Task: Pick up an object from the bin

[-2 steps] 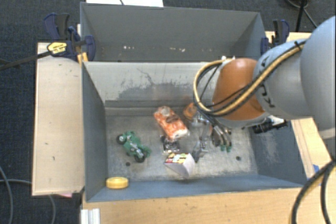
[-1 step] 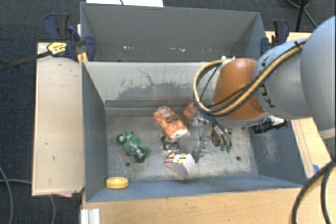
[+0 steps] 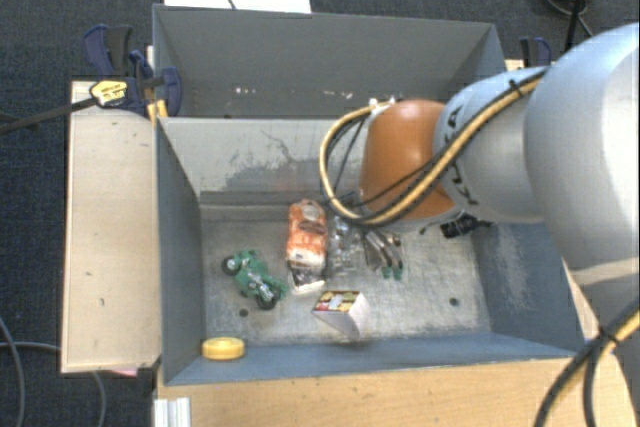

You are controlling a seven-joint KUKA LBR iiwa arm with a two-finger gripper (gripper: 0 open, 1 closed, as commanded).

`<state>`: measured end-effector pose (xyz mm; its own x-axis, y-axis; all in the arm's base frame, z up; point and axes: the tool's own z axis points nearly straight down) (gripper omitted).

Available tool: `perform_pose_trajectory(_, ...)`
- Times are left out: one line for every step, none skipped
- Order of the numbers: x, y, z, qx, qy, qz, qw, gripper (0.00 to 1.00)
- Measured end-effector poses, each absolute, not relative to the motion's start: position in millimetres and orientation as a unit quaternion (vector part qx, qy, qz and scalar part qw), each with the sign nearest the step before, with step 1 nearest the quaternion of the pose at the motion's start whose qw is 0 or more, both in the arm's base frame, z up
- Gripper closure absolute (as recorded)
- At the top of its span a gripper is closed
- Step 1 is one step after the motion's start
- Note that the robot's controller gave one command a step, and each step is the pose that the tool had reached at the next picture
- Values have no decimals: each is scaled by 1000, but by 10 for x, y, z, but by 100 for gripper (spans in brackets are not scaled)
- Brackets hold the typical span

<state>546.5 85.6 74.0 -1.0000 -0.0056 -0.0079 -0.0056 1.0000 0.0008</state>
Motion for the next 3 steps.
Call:
perform_pose_trajectory(5449, 860, 719, -4, 1000, 0, 2, 0)
perform_pose_trajectory(5449, 860, 720, -4, 1000, 0, 2, 0)
perform_pose_trajectory(5620, 1602, 725, -206, 978, 1, 4, 100)
